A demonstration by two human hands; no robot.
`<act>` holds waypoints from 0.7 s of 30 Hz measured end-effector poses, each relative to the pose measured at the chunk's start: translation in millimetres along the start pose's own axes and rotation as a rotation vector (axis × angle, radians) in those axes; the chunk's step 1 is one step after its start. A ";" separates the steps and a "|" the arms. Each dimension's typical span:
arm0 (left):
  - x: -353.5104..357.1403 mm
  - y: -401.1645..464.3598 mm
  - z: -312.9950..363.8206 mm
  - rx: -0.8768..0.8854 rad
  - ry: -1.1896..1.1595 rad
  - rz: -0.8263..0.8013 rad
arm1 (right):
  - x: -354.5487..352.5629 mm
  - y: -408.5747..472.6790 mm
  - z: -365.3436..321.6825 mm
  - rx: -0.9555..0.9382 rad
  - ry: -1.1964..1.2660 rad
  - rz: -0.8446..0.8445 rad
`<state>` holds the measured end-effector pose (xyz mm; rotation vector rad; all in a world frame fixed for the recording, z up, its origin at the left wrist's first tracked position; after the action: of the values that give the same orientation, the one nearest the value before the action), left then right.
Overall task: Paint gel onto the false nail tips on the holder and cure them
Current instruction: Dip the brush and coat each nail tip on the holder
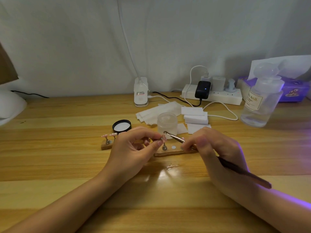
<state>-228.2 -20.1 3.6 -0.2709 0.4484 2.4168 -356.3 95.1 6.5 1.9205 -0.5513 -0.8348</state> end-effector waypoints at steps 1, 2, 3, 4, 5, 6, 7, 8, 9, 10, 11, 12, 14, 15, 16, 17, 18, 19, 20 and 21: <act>-0.1 -0.1 0.0 -0.006 -0.002 0.002 | 1.2 0.1 0.6 0.003 -0.009 -0.016; -0.5 -0.3 0.0 -0.010 -0.006 0.002 | 1.3 -0.8 1.1 0.013 0.002 -0.019; -0.6 -0.4 0.0 -0.011 -0.005 0.002 | 1.0 -2.1 1.6 0.027 0.028 -0.009; -0.6 -0.6 0.0 -0.009 0.000 0.000 | 0.0 -3.7 2.1 0.043 0.057 0.006; -0.4 -0.6 -0.1 -0.010 0.006 -0.002 | -1.0 -4.7 2.3 0.053 0.078 0.021; -0.4 -0.8 -0.2 -0.011 0.008 -0.004 | -1.8 -4.6 1.7 0.051 0.082 0.034; -0.2 -0.8 -0.2 -0.012 0.008 -0.005 | -2.5 -3.5 0.7 0.041 0.071 0.039; -0.2 -0.9 -0.3 -0.012 0.007 -0.006 | -2.3 -1.5 -0.2 0.030 0.048 0.030; -0.3 -0.9 -0.4 -0.014 0.007 -0.006 | -1.0 0.4 -0.8 0.018 0.022 0.008; -0.4 -1.0 -0.5 -0.016 0.008 -0.002 | 0.6 1.4 -0.8 0.011 0.006 -0.017; -0.5 -0.9 -0.3 -0.018 0.008 0.002 | 1.3 1.3 -0.3 0.011 0.005 -0.027; -0.4 -1.0 -0.1 -0.020 0.009 0.005 | 0.8 0.1 0.2 0.027 0.020 -0.017; -0.2 -1.0 0.5 -0.016 0.012 0.009 | -2.0 -2.9 1.6 0.075 0.078 0.022; -0.1 -1.0 0.7 -0.013 0.015 0.012 | -3.0 -3.8 1.8 0.085 0.093 0.034; -0.1 -1.2 1.0 -0.012 0.017 0.015 | -3.5 -3.5 1.0 0.079 0.086 0.041; 0.0 -1.2 1.2 -0.011 0.018 0.019 | -3.4 -2.4 0.0 0.062 0.064 0.038; -0.2 -1.4 1.2 -0.010 0.019 0.024 | -2.4 -0.8 -0.7 0.048 0.043 0.025; -0.3 -1.5 1.2 -0.008 0.019 0.032 | -1.0 0.5 -0.8 0.040 0.028 0.009; -0.5 -1.6 1.0 -0.009 0.020 0.039 | 0.0 0.9 -0.7 0.037 0.029 -0.003; -0.7 -1.8 0.8 -0.012 0.020 0.042 | 0.5 0.2 -0.5 0.040 0.044 -0.006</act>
<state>-226.6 -18.9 4.1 -0.2938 0.4534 2.4602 -355.6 95.0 6.7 1.9724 -0.5401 -0.7891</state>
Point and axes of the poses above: each hand's wrist, its own y-axis towards the middle knuckle, its own x-axis out of the palm, z = x × y, the point moved 4 cm from there along y, towards the middle knuckle, and after that the axes turned 15 degrees about -x, right-handed, at the moved point
